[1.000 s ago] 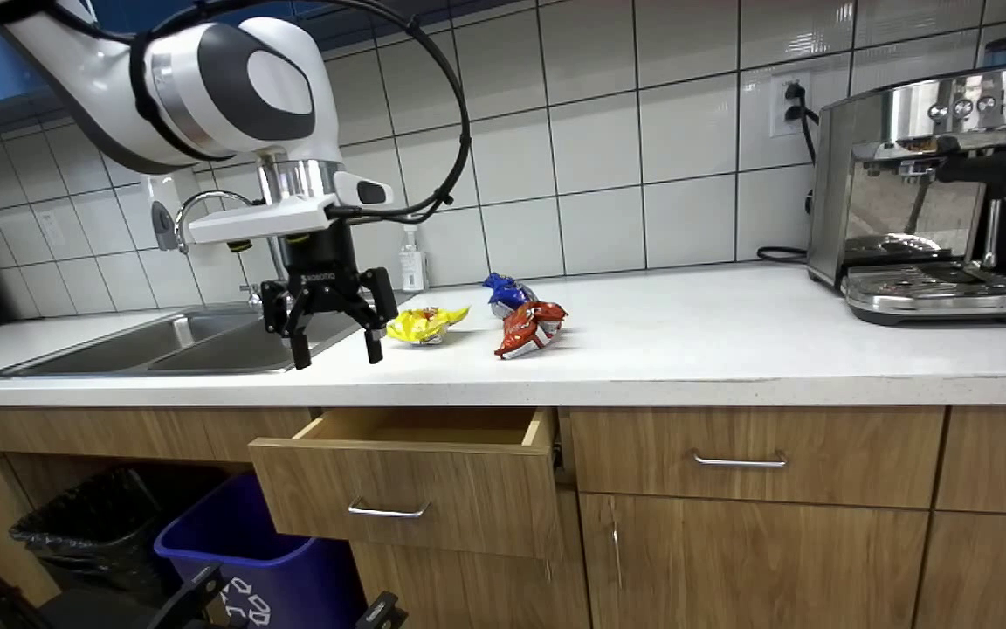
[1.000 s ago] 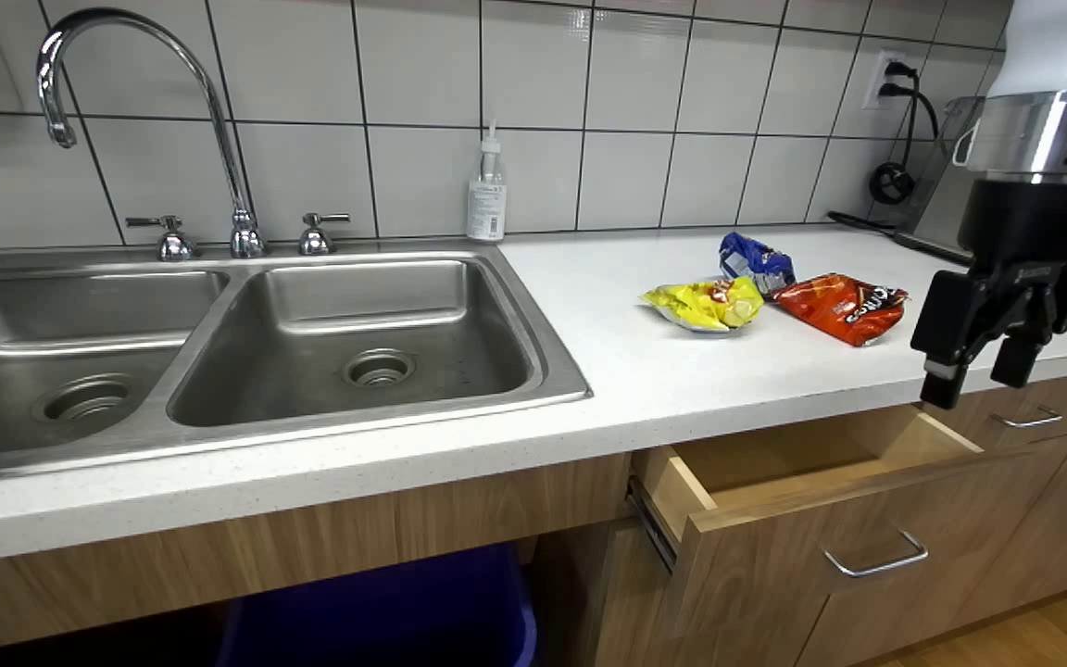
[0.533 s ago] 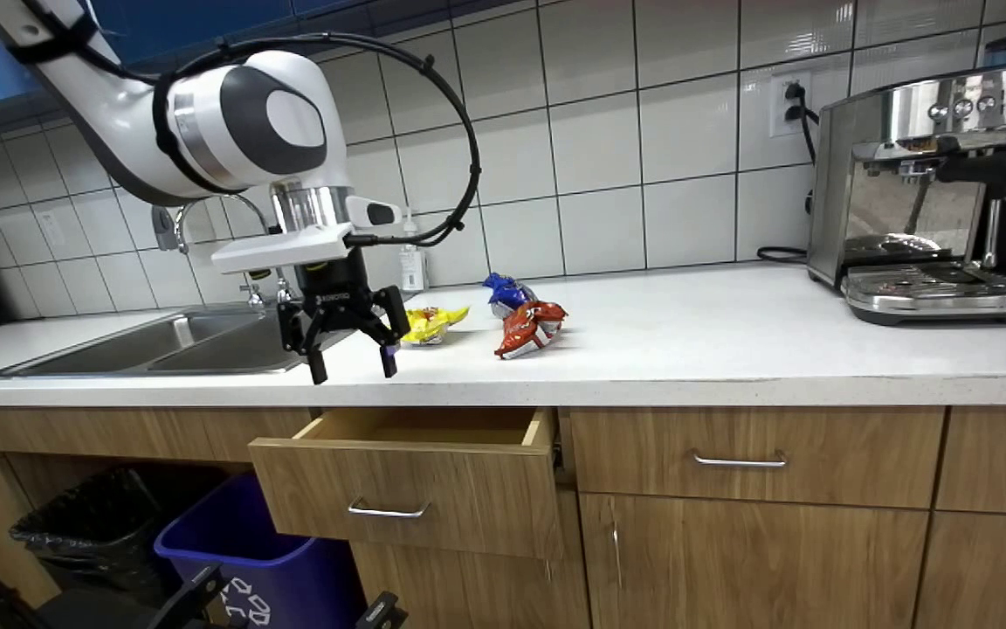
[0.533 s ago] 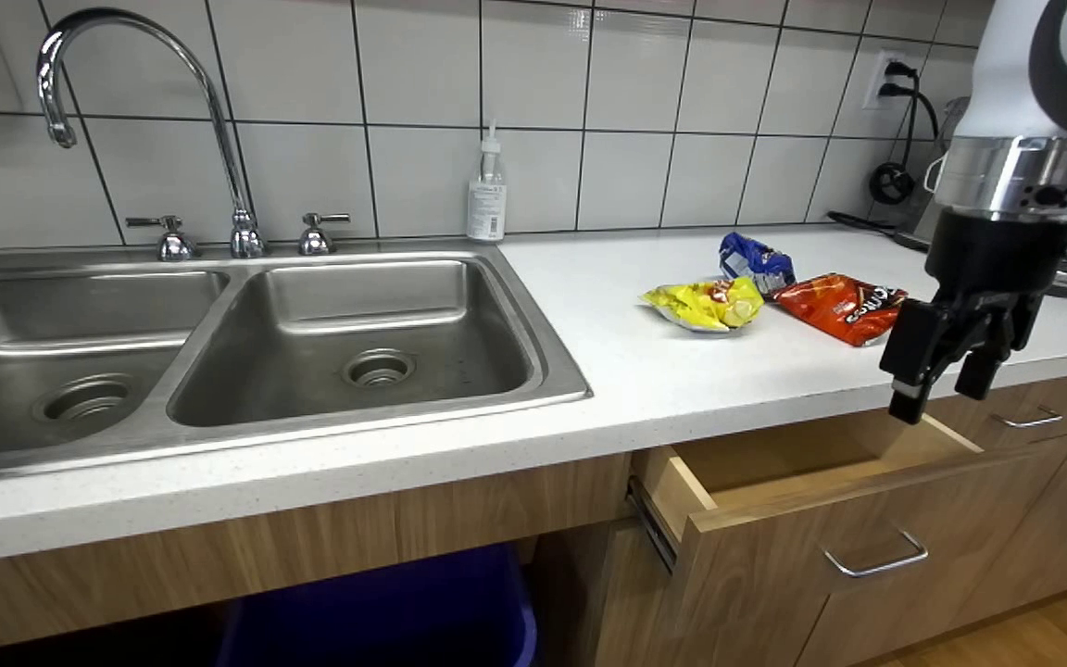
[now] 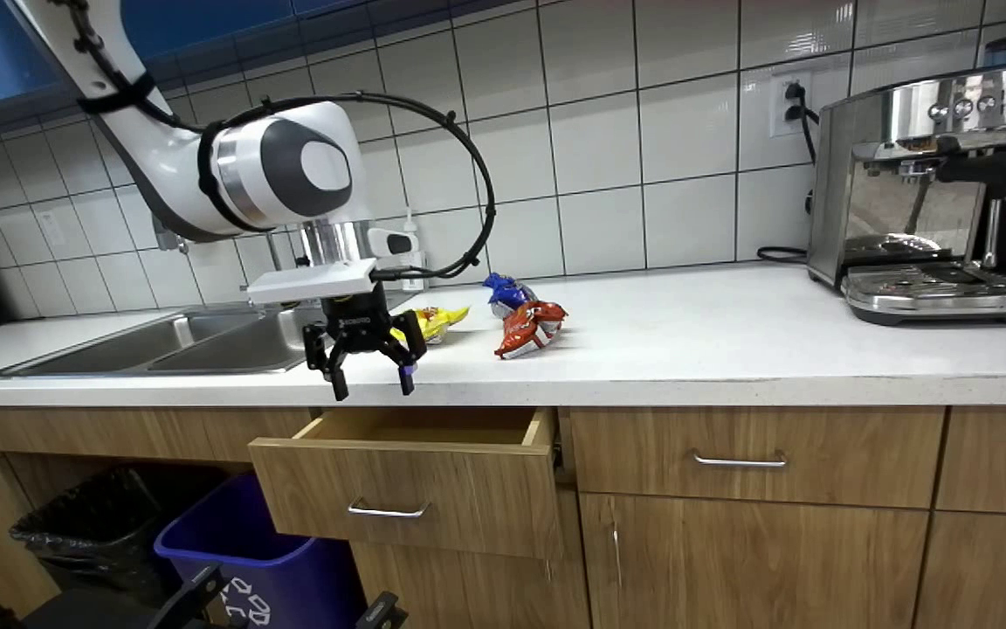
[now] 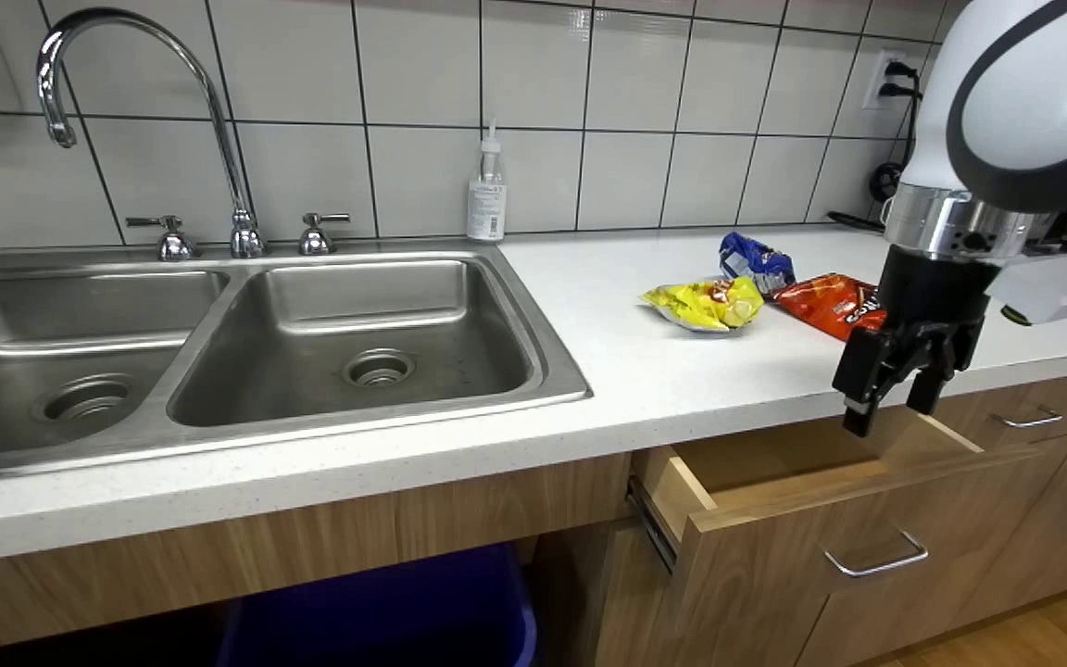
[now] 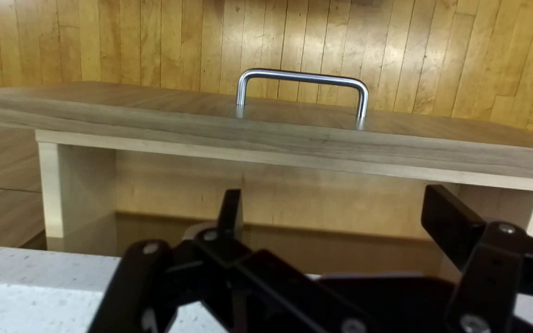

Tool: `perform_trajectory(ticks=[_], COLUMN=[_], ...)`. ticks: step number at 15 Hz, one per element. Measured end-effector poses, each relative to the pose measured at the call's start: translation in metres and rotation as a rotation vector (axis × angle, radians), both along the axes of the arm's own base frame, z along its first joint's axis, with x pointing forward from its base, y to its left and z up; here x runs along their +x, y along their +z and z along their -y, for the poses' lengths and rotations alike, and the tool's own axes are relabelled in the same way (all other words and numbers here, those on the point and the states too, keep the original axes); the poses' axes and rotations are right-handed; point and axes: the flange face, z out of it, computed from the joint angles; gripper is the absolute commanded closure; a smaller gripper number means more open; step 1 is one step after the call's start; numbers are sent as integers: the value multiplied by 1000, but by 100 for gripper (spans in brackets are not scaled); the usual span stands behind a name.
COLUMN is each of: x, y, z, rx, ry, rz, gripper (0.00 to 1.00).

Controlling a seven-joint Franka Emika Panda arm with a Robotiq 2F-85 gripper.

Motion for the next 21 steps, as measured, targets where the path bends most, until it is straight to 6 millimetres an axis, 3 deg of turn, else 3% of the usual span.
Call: perform_trajectory(ticks=[9,21], x=[24,24], y=[-41,-78], z=[0,0], rx=[22,42], ry=[-23,-54], rz=[8,13], gripper=[0,0])
